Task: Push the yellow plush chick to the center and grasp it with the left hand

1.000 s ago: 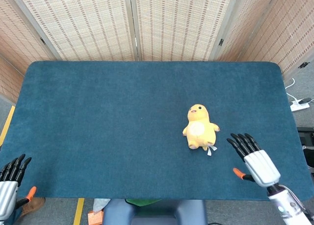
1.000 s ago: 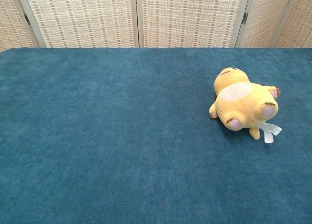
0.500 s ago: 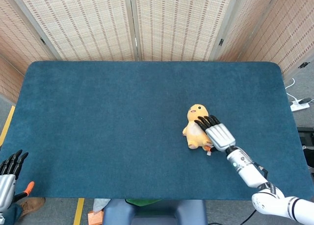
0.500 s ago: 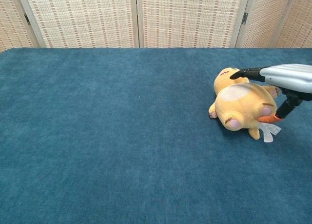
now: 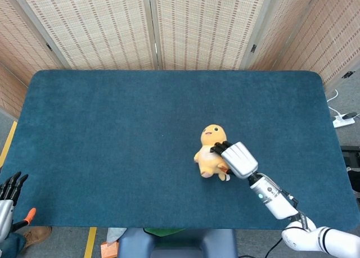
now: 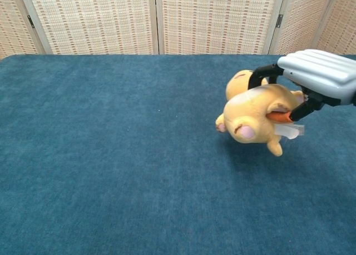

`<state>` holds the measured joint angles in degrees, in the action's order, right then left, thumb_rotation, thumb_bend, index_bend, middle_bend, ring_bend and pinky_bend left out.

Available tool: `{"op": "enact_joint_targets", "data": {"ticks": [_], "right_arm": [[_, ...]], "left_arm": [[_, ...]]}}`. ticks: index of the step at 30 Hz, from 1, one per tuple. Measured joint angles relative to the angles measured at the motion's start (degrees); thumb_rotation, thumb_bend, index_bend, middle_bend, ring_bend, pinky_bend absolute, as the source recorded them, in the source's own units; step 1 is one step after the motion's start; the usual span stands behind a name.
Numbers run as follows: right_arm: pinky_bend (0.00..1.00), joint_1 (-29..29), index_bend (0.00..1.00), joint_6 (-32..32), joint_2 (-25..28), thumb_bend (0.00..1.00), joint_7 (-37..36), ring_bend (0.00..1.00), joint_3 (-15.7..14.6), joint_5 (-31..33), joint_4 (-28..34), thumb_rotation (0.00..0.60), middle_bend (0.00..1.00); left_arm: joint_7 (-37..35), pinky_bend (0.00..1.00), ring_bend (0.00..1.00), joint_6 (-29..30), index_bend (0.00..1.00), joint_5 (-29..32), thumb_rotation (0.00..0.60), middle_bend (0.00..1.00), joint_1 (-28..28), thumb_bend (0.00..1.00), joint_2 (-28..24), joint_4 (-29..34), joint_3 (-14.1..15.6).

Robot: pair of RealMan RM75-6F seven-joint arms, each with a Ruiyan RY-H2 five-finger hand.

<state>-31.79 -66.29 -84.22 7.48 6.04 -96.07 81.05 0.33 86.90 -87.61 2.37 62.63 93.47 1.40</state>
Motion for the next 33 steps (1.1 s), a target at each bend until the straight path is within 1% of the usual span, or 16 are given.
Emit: {"op": "enact_joint_targets", "data": {"ticks": [4,8,12,14,16,17,18,19,20,21,22,23,25,27,30,33], "right_arm": [[1.00,-2.17,0.83,-2.02,-1.66,0.70,1.33,0.79,-0.94,-5.77,4.58,0.600,0.89],[1.00,-4.79,0.83,0.16,-5.81,0.70,5.87,0.78,-0.70,-6.54,6.29,0.600,0.88],[0.99,-7.17,0.83,3.15,-12.02,0.70,8.99,0.76,0.56,-5.01,4.52,0.600,0.86],[0.98,-8.42,0.83,4.62,-15.51,0.69,9.97,0.75,1.40,-3.61,2.01,0.600,0.84],[0.95,-9.56,0.81,5.90,-18.73,0.67,10.65,0.72,2.11,-2.15,-1.16,0.600,0.79],[0.89,-9.98,0.75,6.71,-20.00,0.64,10.84,0.66,2.29,-1.31,-2.50,0.600,0.72],[0.79,-10.30,0.66,7.78,-21.04,0.60,10.98,0.59,2.40,-0.33,-3.62,0.600,0.63],[0.66,-10.71,0.48,9.53,-21.82,0.53,11.18,0.48,2.50,1.12,-4.50,0.600,0.51],[0.52,-11.02,0.28,11.00,-22.00,0.43,11.39,0.34,2.56,2.33,-4.67,0.600,0.36],[0.38,-11.28,0.11,12.49,-21.99,0.33,11.64,0.20,2.61,3.66,-4.54,0.600,0.21],[0.27,-11.57,0.04,14.41,-21.77,0.28,11.92,0.12,2.66,5.58,-4.01,0.600,0.12],[0.12,-11.77,0.00,15.87,-21.48,0.19,12.05,0.03,2.72,7.11,-3.36,0.600,0.02],[0.00,-12.13,0.00,18.67,-20.47,0.12,12.14,0.00,3.01,10.68,-1.06,0.600,0.00],[0.00,-12.19,0.00,19.68,-19.29,0.06,11.99,0.00,3.18,12.73,1.48,0.600,0.00],[0.00,-11.58,0.00,18.83,-16.20,0.05,12.09,0.00,2.83,13.11,6.21,0.600,0.00],[0.00,-9.80,0.00,15.81,-11.72,0.05,12.82,0.00,1.48,12.03,11.63,0.600,0.00]], "left_arm": [[-0.30,0.13,0.00,0.22,0.00,-0.28,0.600,0.00,0.01,0.33,-0.10,-0.05,0.14],[-0.86,0.13,0.00,-0.01,0.00,-0.21,0.600,0.00,-0.06,0.32,-0.28,-0.19,0.25],[-1.51,0.13,0.00,-0.08,0.00,-0.36,0.600,0.00,-0.07,0.32,-0.49,-0.40,0.45],[-2.11,0.13,0.00,-0.12,0.00,-0.49,0.600,0.00,-0.06,0.32,-0.63,-0.54,0.60],[-2.70,0.13,0.00,-0.12,0.00,-0.61,0.600,0.00,-0.07,0.32,-0.80,-0.65,0.69],[-2.96,0.13,0.00,-0.14,0.00,-0.67,0.600,0.00,-0.10,0.32,-0.88,-0.70,0.71],[-3.23,0.13,0.00,-0.15,0.00,-0.72,0.600,0.00,-0.12,0.32,-0.97,-0.75,0.73],[-3.63,0.13,0.00,-0.16,0.00,-0.77,0.600,0.00,-0.16,0.32,-1.08,-0.83,0.75],[-3.93,0.13,0.00,-0.15,0.00,-0.82,0.600,0.00,-0.18,0.32,-1.16,-0.93,0.76],[-4.23,0.13,0.00,-0.11,0.00,-0.88,0.600,0.00,-0.19,0.33,-1.21,-1.07,0.76],[-4.50,0.13,0.00,-0.01,0.00,-0.98,0.600,0.00,-0.20,0.33,-1.24,-1.35,0.76],[-4.61,0.13,0.00,0.06,0.00,-1.03,0.600,0.00,-0.19,0.33,-1.24,-1.55,0.78],[-4.55,0.13,0.00,0.20,0.00,-1.08,0.600,0.00,-0.13,0.33,-1.16,-1.67,0.83],[-4.31,0.13,0.00,0.33,0.00,-1.28,0.600,0.00,-0.06,0.32,-1.06,-1.67,0.95],[-3.76,0.13,0.00,0.78,0.00,-1.97,0.600,0.00,0.03,0.32,-0.74,-1.73,1.13],[-2.96,0.16,0.00,1.71,0.00,-3.21,0.600,0.00,0.07,0.33,-0.04,-2.22,1.21]]}}
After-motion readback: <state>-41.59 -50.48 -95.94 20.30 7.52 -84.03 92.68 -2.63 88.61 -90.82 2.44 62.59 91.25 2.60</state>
